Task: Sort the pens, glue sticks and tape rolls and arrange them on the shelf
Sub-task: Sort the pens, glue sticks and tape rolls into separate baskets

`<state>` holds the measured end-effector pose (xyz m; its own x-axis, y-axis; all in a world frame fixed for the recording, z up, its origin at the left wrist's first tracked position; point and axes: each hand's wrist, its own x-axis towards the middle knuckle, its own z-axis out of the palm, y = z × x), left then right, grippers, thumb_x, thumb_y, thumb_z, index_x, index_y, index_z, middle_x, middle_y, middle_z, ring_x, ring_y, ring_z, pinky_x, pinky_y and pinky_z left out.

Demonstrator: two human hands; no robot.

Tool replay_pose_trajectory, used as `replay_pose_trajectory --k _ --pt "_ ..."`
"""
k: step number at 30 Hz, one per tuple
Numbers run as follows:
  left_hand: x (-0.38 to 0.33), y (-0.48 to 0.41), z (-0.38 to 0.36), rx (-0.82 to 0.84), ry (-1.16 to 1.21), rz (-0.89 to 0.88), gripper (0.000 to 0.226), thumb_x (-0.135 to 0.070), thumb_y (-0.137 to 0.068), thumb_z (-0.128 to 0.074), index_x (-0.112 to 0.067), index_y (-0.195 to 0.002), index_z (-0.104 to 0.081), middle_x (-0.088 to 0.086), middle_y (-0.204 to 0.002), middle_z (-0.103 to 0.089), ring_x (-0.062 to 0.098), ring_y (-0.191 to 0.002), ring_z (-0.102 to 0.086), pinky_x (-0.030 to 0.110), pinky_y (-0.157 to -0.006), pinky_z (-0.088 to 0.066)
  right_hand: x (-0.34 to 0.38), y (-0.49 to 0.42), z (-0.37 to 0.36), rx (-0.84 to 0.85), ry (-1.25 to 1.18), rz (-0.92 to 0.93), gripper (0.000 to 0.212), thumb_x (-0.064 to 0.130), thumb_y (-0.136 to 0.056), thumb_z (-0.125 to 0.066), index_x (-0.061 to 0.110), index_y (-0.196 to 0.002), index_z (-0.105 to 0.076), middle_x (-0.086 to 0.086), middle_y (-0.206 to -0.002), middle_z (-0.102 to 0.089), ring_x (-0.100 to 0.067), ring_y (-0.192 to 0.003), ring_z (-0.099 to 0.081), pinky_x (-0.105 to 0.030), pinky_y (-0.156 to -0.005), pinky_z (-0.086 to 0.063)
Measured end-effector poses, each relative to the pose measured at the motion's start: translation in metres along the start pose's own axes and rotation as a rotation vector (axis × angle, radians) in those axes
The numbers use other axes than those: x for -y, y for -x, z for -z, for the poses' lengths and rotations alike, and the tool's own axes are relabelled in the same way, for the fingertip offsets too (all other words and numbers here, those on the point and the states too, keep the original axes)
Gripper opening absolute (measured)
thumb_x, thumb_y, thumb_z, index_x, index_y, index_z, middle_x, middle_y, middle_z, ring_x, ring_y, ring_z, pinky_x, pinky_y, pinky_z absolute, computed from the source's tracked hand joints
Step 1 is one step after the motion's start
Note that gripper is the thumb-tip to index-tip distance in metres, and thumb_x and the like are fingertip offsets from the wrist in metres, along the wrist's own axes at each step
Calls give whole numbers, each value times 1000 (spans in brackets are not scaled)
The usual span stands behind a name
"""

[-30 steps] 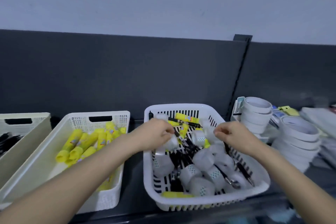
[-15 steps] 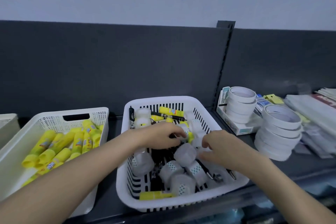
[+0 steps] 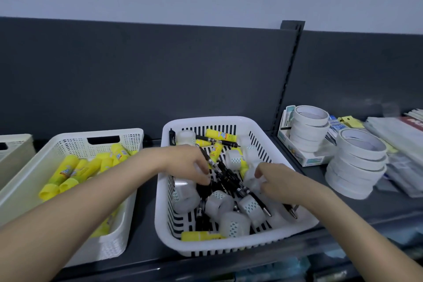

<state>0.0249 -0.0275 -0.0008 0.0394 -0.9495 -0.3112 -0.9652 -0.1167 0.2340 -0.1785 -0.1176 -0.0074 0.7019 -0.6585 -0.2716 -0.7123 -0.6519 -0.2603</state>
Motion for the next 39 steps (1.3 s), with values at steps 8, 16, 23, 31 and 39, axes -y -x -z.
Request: replay_pose_trajectory --k 8,16,23,31,39 --pt "-9 -24 -26 -116 -366 -87 22 -30 -81 -59 -21 -100 -65 0 -99 -63 24 -98 -55 35 -90 -42 15 -11 -6 -327 212 70 32 33 -89 -52 8 -108 -58 -8 -111 -54 -26 -106 -50 -34 -85 -46" --pt "12 -6 -25 -133 -266 -153 32 -41 -86 -52 -20 -109 -63 -3 -111 -58 17 -106 -52 39 -94 -42 44 -44 -20 -135 498 124 34 32 -87 -55 8 -67 -42 -4 -77 -51 -27 -91 -50 -32 -75 -35" --pt "17 2 -24 -196 -55 -69 25 -27 -88 -55 -16 -108 -64 -1 -110 -60 19 -105 -54 38 -92 -45 53 -58 -20 -204 51 93 13 19 -93 -48 6 -94 -44 -11 -89 -57 -31 -88 -57 -30 -62 -38" --pt "15 7 -25 -185 -47 -54 24 -27 -88 -53 -16 -108 -62 -2 -111 -57 18 -106 -52 39 -92 -45 59 -66 -30 -60 28 27 35 9 -85 -56 9 -58 -34 -6 -63 -42 -25 -69 -47 -22 -46 -30" --pt "-11 -5 -29 -249 -567 -85 25 -23 -91 -48 -8 -95 -67 6 -105 -58 25 -103 -47 33 -88 -37 24 -36 3 -158 -858 125 13 9 -90 -55 4 -78 -54 -13 -69 -59 -23 -61 -58 -36 -62 -52"
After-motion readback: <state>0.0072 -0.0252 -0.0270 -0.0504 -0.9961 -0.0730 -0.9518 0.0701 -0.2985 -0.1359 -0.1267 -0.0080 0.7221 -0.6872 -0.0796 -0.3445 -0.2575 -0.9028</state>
